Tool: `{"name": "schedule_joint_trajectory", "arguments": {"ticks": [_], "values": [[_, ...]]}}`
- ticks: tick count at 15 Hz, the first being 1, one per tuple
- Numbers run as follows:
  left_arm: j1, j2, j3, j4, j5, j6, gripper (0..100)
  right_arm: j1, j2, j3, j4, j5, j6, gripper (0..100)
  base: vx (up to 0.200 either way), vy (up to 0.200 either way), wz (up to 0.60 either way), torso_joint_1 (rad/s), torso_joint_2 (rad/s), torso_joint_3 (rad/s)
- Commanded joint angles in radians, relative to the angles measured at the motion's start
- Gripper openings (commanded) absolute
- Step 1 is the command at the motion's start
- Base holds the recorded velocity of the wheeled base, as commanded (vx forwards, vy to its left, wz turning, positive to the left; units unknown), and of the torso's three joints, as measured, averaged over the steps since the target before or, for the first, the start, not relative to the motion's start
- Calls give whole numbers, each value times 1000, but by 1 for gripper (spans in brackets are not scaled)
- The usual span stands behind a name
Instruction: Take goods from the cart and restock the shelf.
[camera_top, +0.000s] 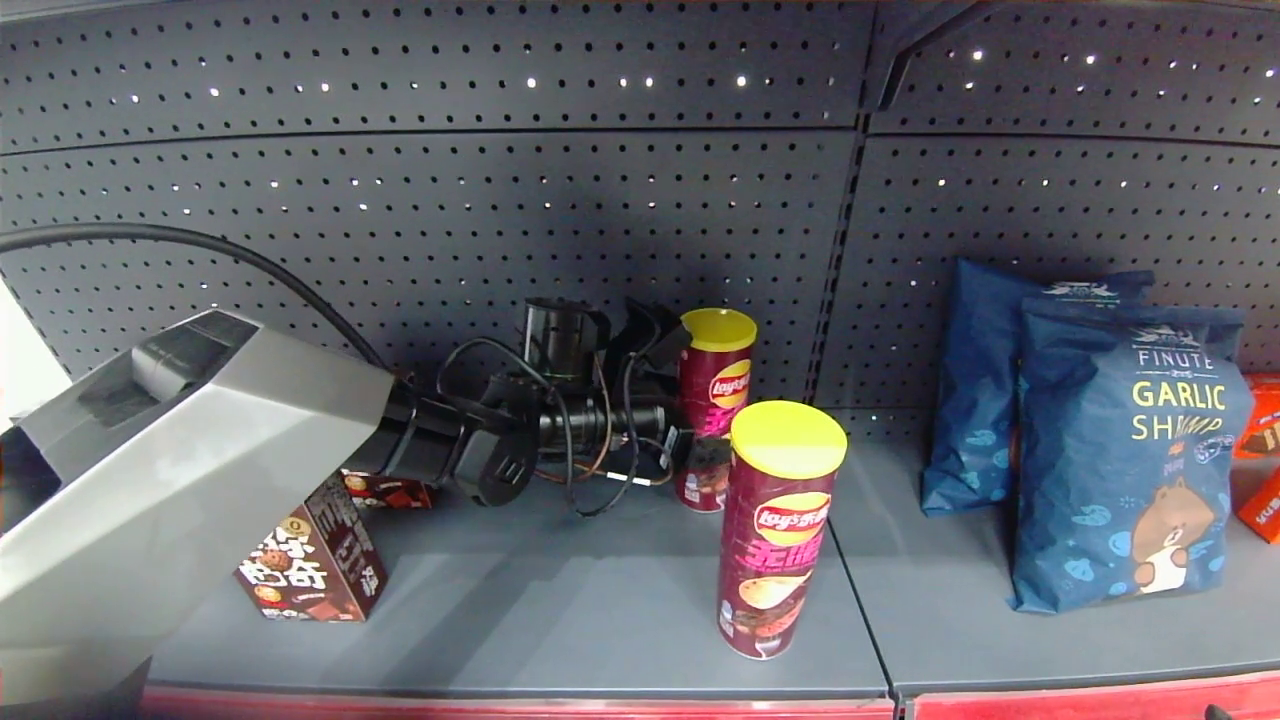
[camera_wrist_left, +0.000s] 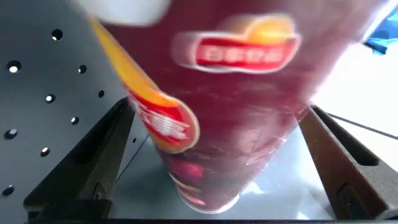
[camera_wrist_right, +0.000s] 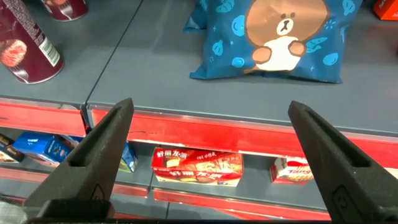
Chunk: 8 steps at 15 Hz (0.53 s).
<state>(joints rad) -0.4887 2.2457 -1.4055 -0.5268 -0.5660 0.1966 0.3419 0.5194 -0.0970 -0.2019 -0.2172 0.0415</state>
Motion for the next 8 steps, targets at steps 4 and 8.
{"name": "schedule_joint_trajectory", "arguments": {"ticks": [4, 8], "values": [[10, -149, 204, -13, 18, 23, 100, 2, -35, -13, 41, 1, 3, 100, 0, 0, 0, 0, 0, 0], [33, -233, 254, -24, 38, 21, 100, 2, -38, -23, 68, -1, 26, 100, 0, 0, 0, 0, 0, 0]]}}
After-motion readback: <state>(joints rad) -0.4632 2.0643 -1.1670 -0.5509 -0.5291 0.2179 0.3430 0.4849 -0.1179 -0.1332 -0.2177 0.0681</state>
